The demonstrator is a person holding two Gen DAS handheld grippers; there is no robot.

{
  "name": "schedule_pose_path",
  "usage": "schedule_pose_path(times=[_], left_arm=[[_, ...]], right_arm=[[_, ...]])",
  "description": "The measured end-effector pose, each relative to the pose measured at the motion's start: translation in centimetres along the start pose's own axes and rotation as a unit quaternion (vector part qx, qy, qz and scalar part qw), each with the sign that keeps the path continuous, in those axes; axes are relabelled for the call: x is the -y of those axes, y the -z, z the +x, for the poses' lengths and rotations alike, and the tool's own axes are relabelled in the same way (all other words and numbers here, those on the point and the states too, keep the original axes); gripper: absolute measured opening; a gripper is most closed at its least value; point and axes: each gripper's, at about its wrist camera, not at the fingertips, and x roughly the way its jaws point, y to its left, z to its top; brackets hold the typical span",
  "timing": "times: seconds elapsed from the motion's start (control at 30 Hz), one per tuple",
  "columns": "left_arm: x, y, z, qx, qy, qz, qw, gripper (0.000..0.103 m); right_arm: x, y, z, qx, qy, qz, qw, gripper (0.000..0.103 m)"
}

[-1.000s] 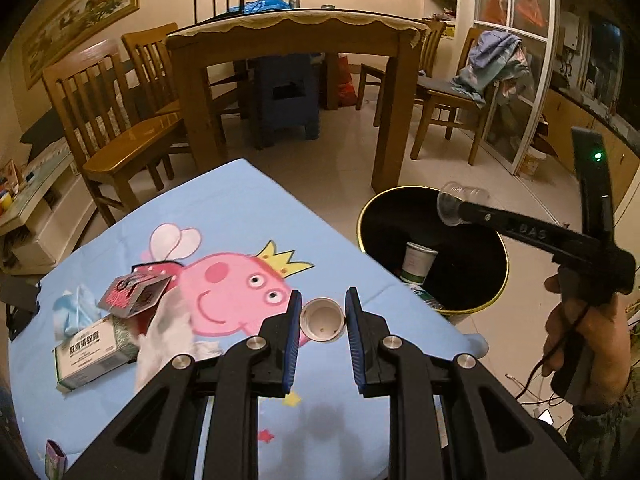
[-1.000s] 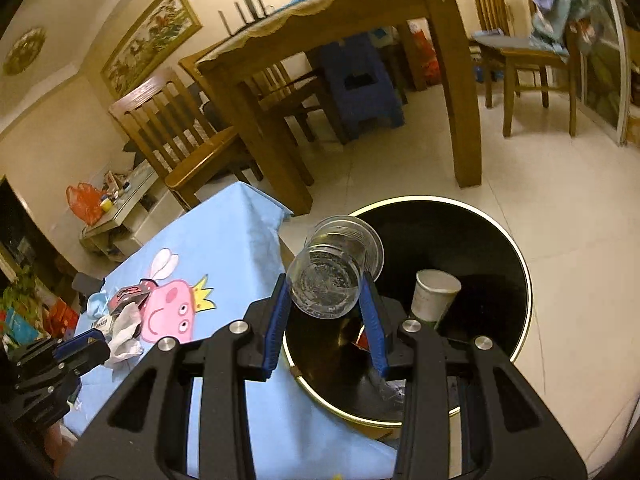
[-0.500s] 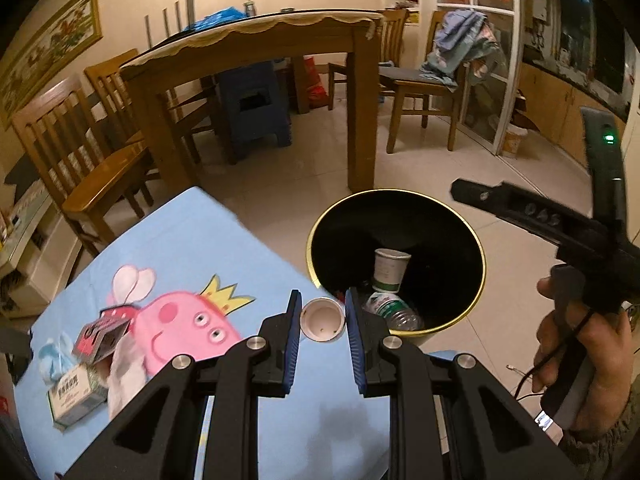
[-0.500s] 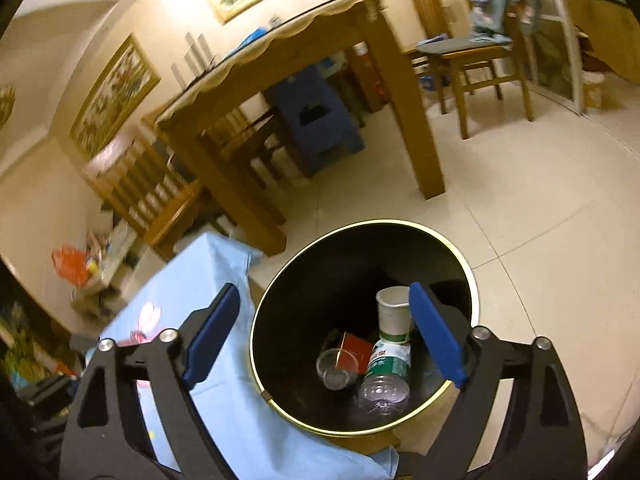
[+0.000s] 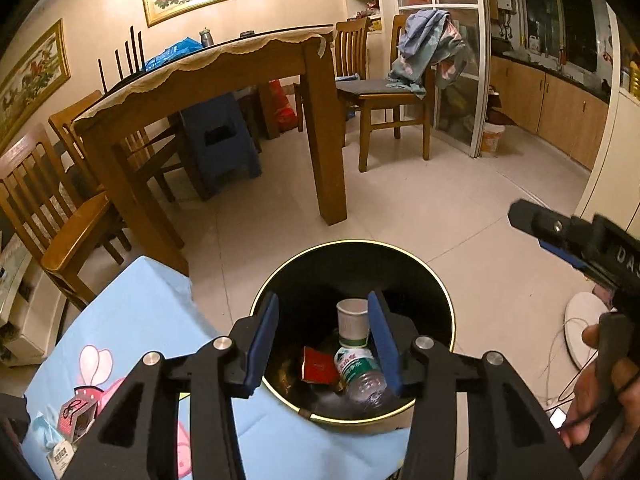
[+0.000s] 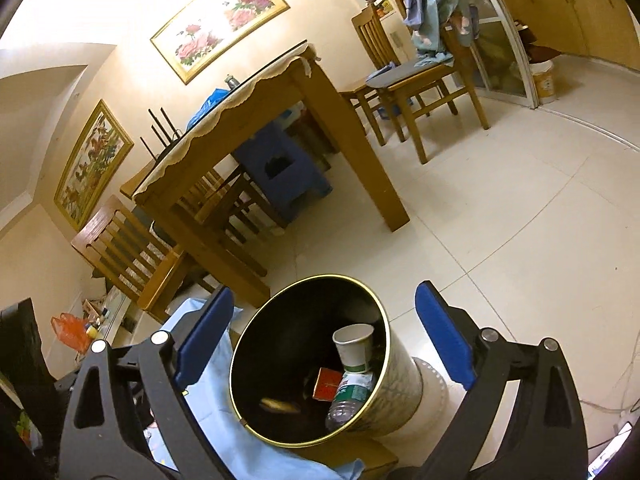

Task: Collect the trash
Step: 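Carry the plastic cup and white cap over the bin and open both tools, then return both tools to the table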

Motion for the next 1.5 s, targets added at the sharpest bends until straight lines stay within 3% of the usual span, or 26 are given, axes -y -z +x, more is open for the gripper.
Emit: schedule_pose_path(times=[0.27,0.47,0.6,0.7,0.87,1.1,1.27,1.37,1.43,1.5], left_arm=[[-0.9,0.8,-0.9,-0.004,-0.011,-0.009,0.9999,0.047],[-2.5,3.0,-4.4,0.007,-0.036,-0.023,0.9991,0.073],[-4.9,6.0,-8.0,0.022,-0.089,-0.034,0.9952,0.095],[-7.6,8.3,-10.2,0.019,-0.124,-0.062,0.9901,0.096],[-14.2,13.1,-15.0,0.013,-0.195,-0.138,0.9709,0.096],[-24.5,21.4,-22.5,0.001,-0.307,-0.236,0.9219,0.096],[-28.6,25.1,-26.0,0.003,-0.35,-0.272,0.8962,0.096],[-30.5,26.9,-27.5,0.005,-0.357,-0.291,0.8878,0.096],[-31.2,28.0,-28.2,0.009,-0.357,-0.303,0.8836,0.096],[-31.8,29.2,-28.8,0.011,-0.353,-0.311,0.8821,0.096]], right_arm=[[-1.4,0.5,0.3,-0.017,-0.011,-0.01,1.0,0.092],[-6.4,1.7,0.4,-0.037,0.006,-0.089,0.995,0.094],[-11.6,3.7,-0.4,-0.038,0.021,-0.179,0.983,0.098],[-15.1,5.4,-1.0,-0.042,0.008,-0.22,0.974,0.098],[-21.9,9.0,-1.5,-0.053,-0.02,-0.303,0.951,0.098],[-29.9,14.0,-2.2,-0.056,-0.04,-0.381,0.922,0.098],[-33.5,16.4,-1.7,-0.065,-0.048,-0.411,0.908,0.098],[-35.5,18.3,0.7,-0.117,-0.098,-0.432,0.889,0.098],[-36.4,20.0,2.7,-0.161,-0.145,-0.444,0.869,0.092],[-37.5,22.0,4.9,-0.196,-0.15,-0.468,0.849,0.071]])
